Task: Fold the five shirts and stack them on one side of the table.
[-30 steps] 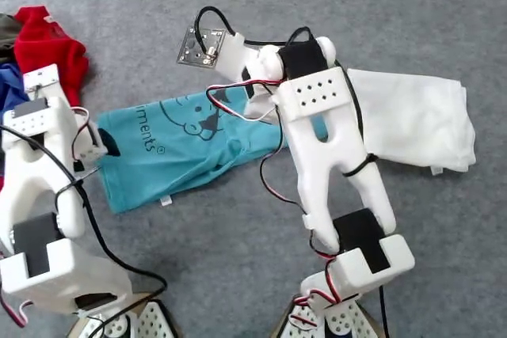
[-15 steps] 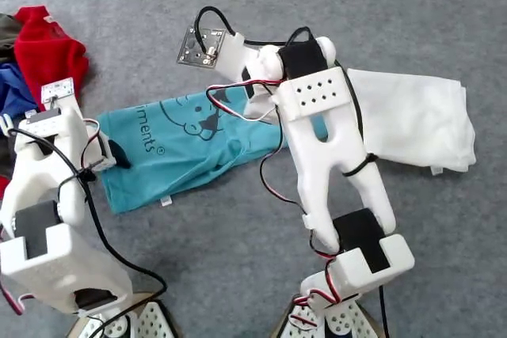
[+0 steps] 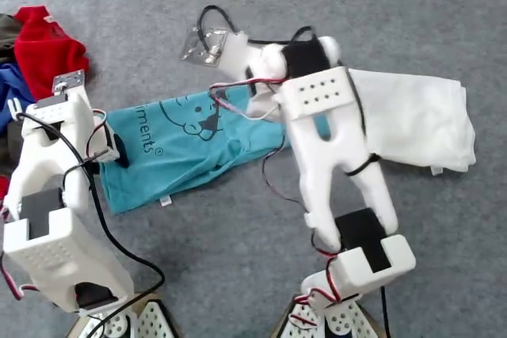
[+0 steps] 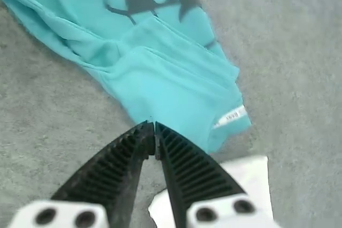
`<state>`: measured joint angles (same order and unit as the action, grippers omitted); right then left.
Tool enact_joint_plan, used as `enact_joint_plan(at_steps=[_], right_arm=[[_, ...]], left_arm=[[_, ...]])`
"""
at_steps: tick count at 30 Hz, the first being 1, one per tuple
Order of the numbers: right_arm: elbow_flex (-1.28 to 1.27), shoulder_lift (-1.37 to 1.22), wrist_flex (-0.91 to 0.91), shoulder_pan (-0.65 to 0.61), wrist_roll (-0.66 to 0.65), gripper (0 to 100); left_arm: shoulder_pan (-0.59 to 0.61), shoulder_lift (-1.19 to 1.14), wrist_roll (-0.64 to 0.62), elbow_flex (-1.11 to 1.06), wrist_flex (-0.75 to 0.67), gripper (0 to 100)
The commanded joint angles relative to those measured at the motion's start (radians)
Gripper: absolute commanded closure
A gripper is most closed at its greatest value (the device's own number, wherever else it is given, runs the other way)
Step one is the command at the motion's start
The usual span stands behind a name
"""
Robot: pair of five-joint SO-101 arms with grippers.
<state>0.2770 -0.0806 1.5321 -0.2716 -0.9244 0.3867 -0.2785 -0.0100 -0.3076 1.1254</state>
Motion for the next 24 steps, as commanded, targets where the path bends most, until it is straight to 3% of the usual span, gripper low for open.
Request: enact_joint_plan(at_steps=[1, 8, 16, 24], right_arm=[[0.058, 0.004, -0.055, 0.124, -0.012, 98.0], [0.059, 0.012, -0.210, 0.319, -0.011, 98.0], [0.148, 0.018, -0.212, 0.470, -0.009, 98.1], [0.159, 0.021, -0.212, 0.548, -0.009, 98.1]], left_arm=[[-0.010, -0.006, -0.003, 0.028, 0.000, 81], [-0.019, -0.012, 0.005, 0.047, -0.008, 88], [0.024, -0.009, 0.005, 0.051, -0.054, 97], [0.166, -0.003, 0.049, 0.248, 0.123, 97]])
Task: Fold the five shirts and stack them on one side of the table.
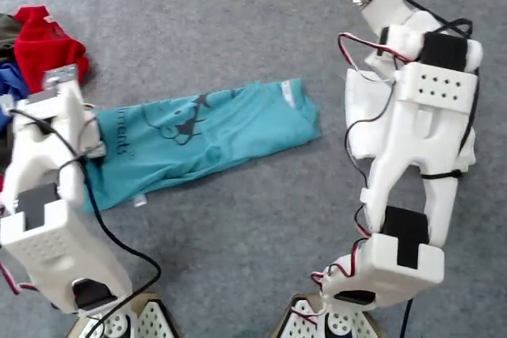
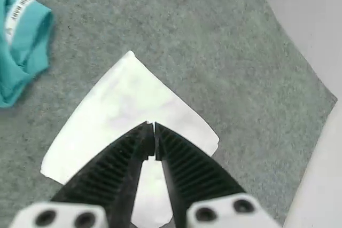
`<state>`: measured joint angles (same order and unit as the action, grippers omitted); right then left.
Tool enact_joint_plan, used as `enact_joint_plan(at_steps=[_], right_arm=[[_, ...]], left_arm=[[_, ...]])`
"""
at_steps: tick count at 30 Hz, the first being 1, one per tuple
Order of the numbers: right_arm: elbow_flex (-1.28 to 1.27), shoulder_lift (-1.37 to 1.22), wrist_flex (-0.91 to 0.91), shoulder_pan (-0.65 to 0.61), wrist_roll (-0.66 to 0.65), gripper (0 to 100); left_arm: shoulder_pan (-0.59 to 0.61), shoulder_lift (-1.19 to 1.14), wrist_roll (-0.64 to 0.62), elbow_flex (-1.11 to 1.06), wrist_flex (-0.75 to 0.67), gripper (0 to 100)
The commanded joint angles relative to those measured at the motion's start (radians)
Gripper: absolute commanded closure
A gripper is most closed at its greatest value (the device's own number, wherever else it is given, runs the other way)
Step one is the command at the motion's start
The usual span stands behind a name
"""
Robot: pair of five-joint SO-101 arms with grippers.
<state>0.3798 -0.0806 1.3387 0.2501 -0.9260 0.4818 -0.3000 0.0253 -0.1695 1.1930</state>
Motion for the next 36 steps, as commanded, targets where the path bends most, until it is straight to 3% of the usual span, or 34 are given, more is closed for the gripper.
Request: enact_joint_plan(at_steps=[1, 7, 14, 27, 36], right_arm=[[0.061, 0.024, -0.018, 0.032, -0.008, 98.1], [0.058, 0.048, -0.017, 0.043, -0.008, 98.1], [0.064, 0.048, 0.003, 0.043, -0.009, 98.1], [0.058, 0.045, 0.003, 0.054, -0.011, 98.1], [0.058, 0.044, 0.000, 0.097, -0.011, 98.1]], left_arm=[[0.084, 0.018, 0.014, 0.150, 0.083, 97], [0.094, 0.018, 0.058, 0.404, 0.296, 97], [-0.108, 0.009, 0.055, 0.498, 0.405, 97], [-0.627, 0.009, -0.035, 0.486, 0.267, 97], [-0.816, -0.037, -0.141, 0.493, 0.135, 97]])
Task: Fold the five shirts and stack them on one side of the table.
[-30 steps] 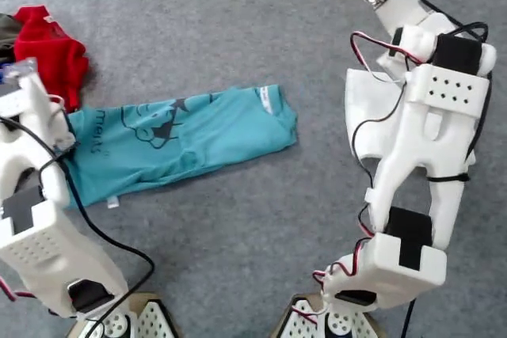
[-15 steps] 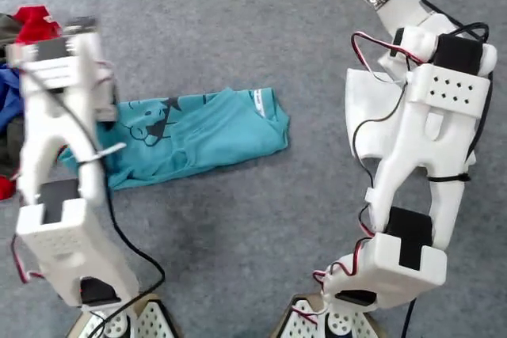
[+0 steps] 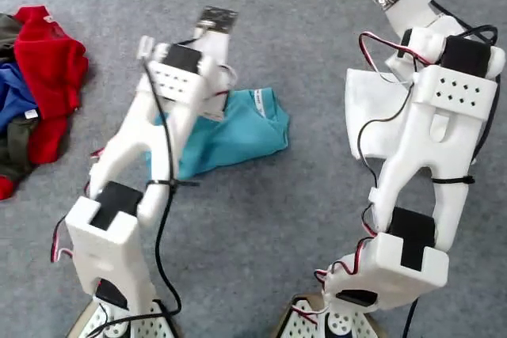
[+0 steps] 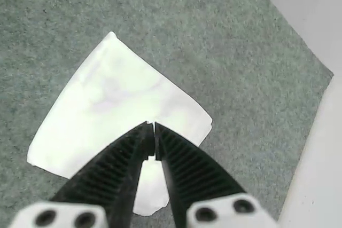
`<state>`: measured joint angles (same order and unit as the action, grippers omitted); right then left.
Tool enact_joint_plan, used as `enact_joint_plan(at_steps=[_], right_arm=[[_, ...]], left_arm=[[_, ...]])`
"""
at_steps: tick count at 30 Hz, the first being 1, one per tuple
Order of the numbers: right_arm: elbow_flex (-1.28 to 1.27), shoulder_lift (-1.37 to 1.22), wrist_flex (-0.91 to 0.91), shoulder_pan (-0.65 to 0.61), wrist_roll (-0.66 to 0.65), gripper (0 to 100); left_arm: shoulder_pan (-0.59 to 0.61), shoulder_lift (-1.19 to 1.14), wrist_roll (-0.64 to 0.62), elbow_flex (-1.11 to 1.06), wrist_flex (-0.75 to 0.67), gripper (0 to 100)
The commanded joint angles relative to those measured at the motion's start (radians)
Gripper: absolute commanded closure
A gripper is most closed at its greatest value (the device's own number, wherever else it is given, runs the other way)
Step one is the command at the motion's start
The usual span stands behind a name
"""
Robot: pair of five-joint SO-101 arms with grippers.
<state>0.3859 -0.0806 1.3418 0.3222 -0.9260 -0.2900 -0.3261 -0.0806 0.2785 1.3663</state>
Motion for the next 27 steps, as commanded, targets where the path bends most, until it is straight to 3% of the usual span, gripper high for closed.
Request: enact_joint_plan(at_steps=[1, 12, 27], right_arm=[[0.054, 0.045, -0.003, 0.028, -0.011, 98.1], [0.061, 0.045, 0.000, 0.049, -0.011, 98.1], [0.053, 0.045, -0.003, 0.040, -0.011, 98.1]], left_arm=[[-0.056, -0.031, -0.049, 0.048, -0.054, 97], [-0.125, -0.255, -0.118, 0.355, -0.063, 97], [-0.125, -0.482, -0.173, 0.648, -0.063, 97]])
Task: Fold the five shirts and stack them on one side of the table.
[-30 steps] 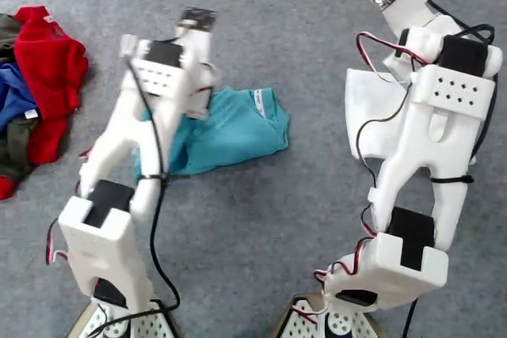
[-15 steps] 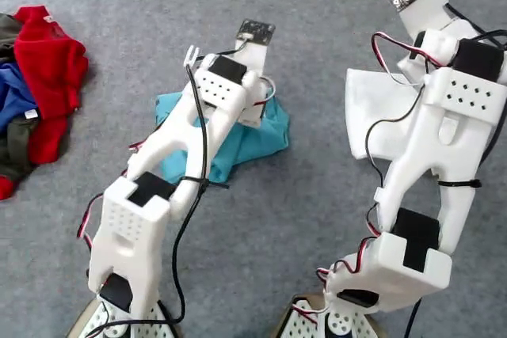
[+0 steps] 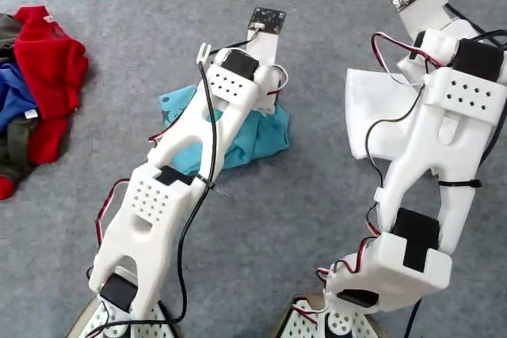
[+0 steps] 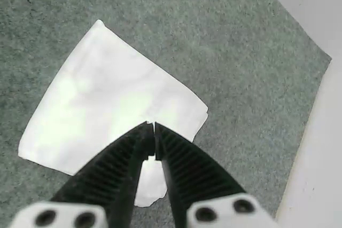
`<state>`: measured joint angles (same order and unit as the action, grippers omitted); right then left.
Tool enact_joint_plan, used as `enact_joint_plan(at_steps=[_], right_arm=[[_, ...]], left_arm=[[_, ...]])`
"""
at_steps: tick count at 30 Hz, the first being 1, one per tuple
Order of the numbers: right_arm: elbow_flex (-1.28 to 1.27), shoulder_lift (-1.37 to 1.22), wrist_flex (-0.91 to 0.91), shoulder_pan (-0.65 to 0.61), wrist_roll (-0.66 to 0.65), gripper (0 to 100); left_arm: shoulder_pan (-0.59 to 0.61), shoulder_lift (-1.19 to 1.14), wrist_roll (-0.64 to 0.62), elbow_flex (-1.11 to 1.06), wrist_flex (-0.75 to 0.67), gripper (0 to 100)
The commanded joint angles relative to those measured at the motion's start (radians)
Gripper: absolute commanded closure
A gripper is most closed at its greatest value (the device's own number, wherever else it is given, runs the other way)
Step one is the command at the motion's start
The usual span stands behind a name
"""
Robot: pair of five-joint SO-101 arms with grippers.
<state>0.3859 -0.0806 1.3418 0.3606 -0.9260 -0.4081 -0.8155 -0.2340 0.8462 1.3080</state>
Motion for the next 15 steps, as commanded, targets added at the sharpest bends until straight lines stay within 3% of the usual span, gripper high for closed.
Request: enact_joint_plan(at_steps=[1, 15], right_arm=[[0.053, 0.045, -0.003, 0.002, -0.011, 98.1], [0.053, 0.045, -0.002, 0.002, -0.011, 98.2]], left_arm=[[-0.012, 0.002, -0.020, 0.088, -0.005, 97], [-0.033, -0.012, -0.046, 0.090, -0.003, 97]])
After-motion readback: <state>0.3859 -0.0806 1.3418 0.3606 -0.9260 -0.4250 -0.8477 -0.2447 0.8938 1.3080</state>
